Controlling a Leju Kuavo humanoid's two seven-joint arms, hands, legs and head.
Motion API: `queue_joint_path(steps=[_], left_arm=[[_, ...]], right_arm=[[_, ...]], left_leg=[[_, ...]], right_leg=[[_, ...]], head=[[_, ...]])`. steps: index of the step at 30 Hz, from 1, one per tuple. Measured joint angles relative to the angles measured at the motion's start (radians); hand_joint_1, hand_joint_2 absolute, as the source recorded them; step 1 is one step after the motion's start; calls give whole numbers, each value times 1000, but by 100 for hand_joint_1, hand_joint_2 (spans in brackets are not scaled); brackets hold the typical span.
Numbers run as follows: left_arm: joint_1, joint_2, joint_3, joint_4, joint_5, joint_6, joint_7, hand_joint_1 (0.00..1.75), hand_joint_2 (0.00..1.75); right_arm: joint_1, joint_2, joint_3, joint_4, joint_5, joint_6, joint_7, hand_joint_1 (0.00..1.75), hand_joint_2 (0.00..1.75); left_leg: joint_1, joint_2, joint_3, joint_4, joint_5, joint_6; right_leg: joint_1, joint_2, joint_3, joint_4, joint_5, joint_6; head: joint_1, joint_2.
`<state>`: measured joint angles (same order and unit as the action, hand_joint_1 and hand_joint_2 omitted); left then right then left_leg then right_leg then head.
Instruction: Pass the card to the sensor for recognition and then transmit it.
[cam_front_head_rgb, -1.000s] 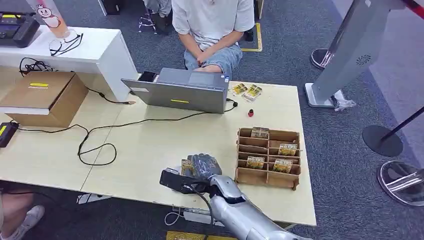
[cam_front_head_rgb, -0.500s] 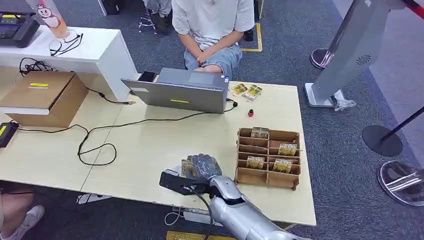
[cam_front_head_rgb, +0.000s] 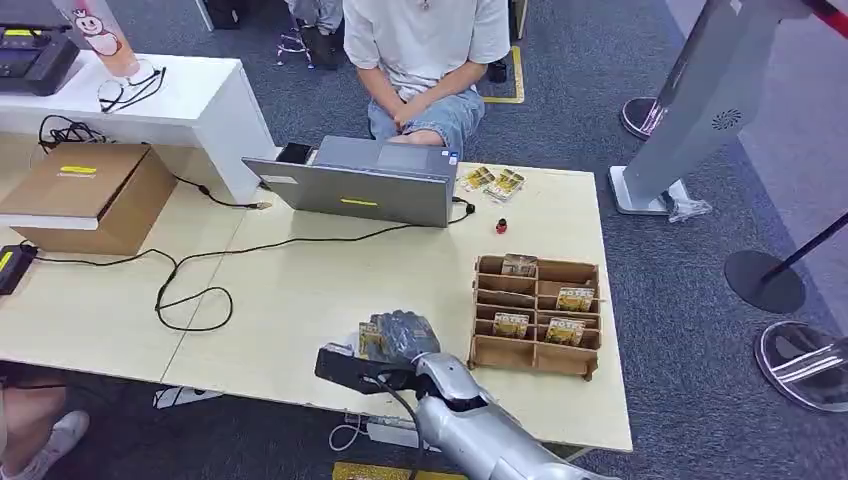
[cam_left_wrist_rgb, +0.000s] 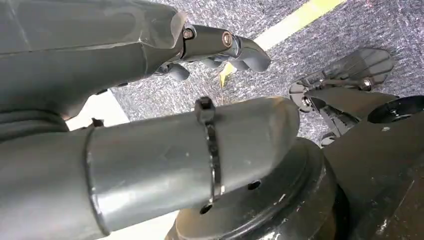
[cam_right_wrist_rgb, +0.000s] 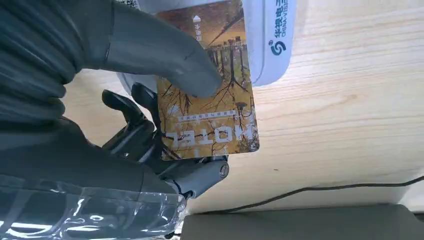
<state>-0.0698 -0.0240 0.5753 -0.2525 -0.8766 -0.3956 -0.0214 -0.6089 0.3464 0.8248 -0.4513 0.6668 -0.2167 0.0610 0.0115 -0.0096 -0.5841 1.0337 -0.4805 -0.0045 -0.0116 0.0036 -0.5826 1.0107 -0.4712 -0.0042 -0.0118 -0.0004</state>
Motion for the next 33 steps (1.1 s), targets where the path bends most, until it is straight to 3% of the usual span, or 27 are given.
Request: queue_joint_path(steps=[26, 33], left_arm=[[4, -6, 0, -14, 15, 3, 2, 0, 0], [10, -7, 0, -19, 15, 3, 2, 0, 0]], right_arm=[[0, 9, 24, 5, 10, 26, -3, 175, 175], [0, 9, 24, 2, -23, 22, -44, 175, 175]], left_leg=[[0, 0, 0, 0, 0, 0], [0, 0, 0, 0, 0, 0]], right_leg=[[0, 0, 0, 0, 0, 0], [0, 0, 0, 0, 0, 0]], head=[[0, 0], [0, 0]])
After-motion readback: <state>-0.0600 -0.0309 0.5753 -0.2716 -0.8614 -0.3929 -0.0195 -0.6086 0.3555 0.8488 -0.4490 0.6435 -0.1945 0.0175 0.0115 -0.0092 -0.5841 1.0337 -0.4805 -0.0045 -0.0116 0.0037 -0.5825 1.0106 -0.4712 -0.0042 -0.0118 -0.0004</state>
